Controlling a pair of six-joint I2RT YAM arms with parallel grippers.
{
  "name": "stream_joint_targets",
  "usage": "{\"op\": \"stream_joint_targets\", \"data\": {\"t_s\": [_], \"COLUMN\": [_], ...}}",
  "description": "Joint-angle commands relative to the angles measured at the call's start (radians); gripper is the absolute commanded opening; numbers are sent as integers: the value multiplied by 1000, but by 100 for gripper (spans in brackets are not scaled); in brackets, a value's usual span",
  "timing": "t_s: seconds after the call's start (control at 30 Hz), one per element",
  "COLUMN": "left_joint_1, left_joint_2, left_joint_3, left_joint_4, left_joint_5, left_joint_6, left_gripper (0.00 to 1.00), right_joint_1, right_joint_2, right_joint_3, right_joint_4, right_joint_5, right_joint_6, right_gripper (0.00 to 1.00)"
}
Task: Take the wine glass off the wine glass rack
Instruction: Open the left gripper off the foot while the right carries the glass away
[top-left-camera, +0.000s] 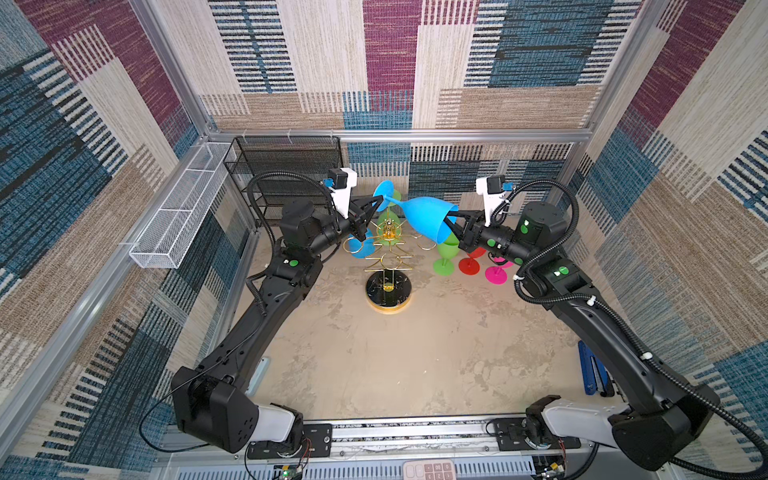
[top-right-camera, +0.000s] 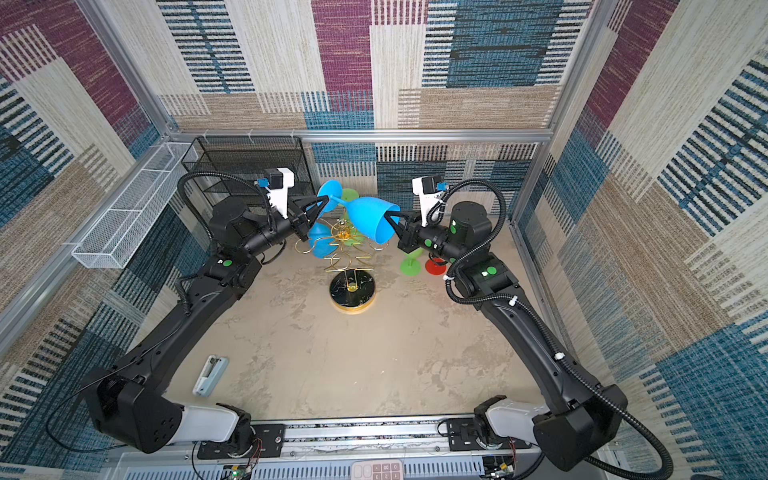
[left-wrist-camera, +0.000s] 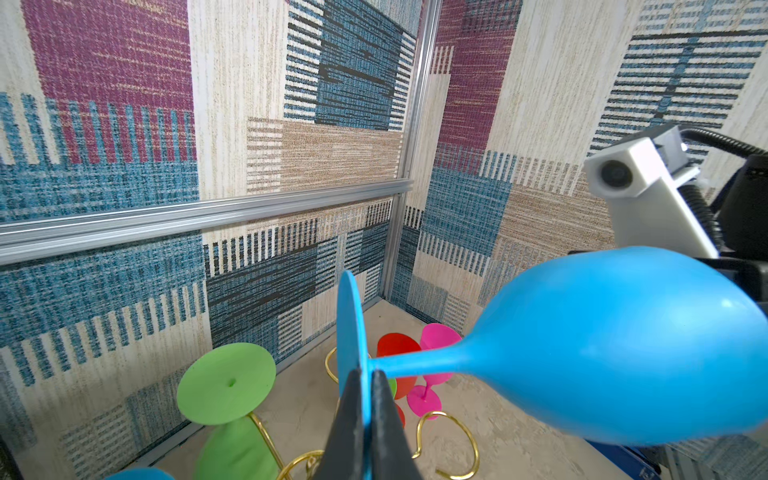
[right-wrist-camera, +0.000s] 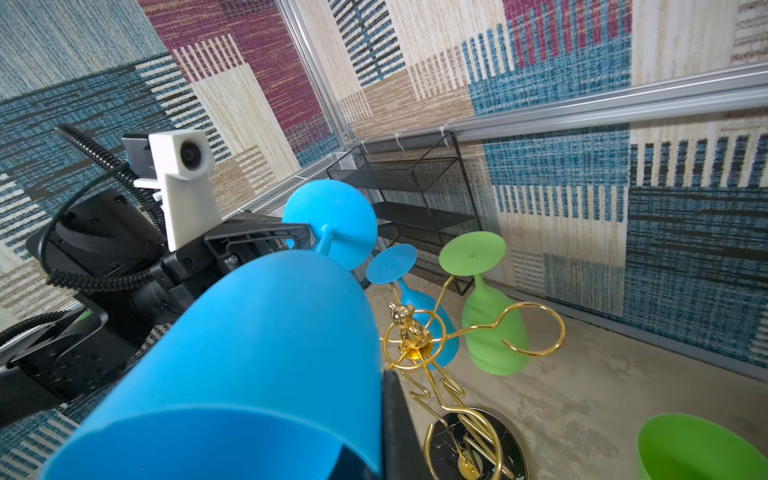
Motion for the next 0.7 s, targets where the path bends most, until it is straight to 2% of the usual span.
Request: {"op": "stream_joint_targets", "data": {"t_s": [0.0, 0.1, 0.4, 0.53, 0.67], "left_joint_1": [5, 18, 72, 127, 229], "left_joint_2": [-2, -7, -41, -73, -102], "left_joint_3": [9, 15, 0, -14, -54], "left_joint_4": [-17, -57, -94, -118, -108], "left_joint_5": [-11, -42, -80, -81, -77], "left_joint_6": [-23, -31, -59, -67, -116], "left_gripper": [8, 22, 50, 54, 55], "right_joint_1": [2, 1, -42, -95, -110], "right_joint_2": [2, 10, -34, -75, -110], "right_joint_3": [27, 67, 172, 251, 327], "right_joint_4": [7, -66, -250, -422, -611], "right_joint_5": [23, 100, 265, 358, 464], "right_joint_6": [8, -19, -81, -114, -143], "right_gripper": [2, 0, 0, 0, 0]}}
